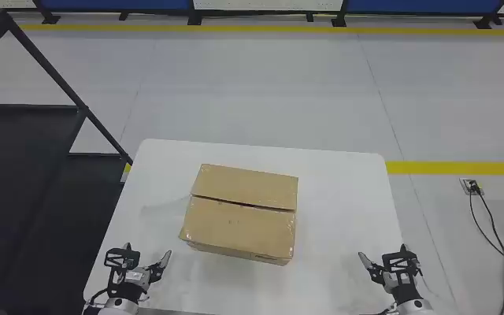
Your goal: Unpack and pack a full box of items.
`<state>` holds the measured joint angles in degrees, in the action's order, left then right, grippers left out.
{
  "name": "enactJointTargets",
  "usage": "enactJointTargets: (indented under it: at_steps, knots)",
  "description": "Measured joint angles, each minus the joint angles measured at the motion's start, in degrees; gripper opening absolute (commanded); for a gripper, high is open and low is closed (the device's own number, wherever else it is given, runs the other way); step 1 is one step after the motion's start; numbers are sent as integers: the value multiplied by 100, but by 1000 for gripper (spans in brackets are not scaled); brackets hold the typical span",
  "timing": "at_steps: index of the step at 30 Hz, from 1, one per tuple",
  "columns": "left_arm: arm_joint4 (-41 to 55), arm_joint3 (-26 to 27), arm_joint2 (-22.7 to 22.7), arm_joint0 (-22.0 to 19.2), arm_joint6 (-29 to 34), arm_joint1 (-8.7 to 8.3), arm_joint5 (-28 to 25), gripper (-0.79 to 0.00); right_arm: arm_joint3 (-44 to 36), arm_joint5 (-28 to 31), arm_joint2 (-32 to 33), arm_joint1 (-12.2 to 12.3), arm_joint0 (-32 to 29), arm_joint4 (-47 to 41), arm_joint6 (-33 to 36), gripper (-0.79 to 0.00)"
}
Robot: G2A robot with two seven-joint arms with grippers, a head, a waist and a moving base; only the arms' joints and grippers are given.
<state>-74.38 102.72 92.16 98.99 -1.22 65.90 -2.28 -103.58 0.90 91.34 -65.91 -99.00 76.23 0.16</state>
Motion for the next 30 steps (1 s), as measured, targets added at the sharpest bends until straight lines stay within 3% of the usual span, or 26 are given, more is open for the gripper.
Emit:
enactJointTargets:
  at_steps: [3,5,12,15,22,27,30]
  knots:
    - [255,-135,173,-70,-270,1,-113,0,-192,89,-77,-8,28,52,88,0]
    - [139,-229,206,-181,-449,15,142,0,-339,68,-147,-21,56,69,97,0]
    - [257,-804,35,-819,-1313,89,404,0,-847,-643,-765,-157,403,-58,-250,0]
    - [337,-915,22,-903,-1386,89,162,0,-856,-675,-874,-167,492,-14,-117,0]
    - [329,-908,26,-897,-1380,88,176,0,-853,-670,-862,-166,485,2,-133,0]
    - [289,-931,-174,-1101,-1323,127,273,0,-870,-273,-883,-175,615,-267,-63,0]
    - [80,-1035,-353,-1290,-1397,146,249,0,-860,244,-877,-193,776,-1060,115,0]
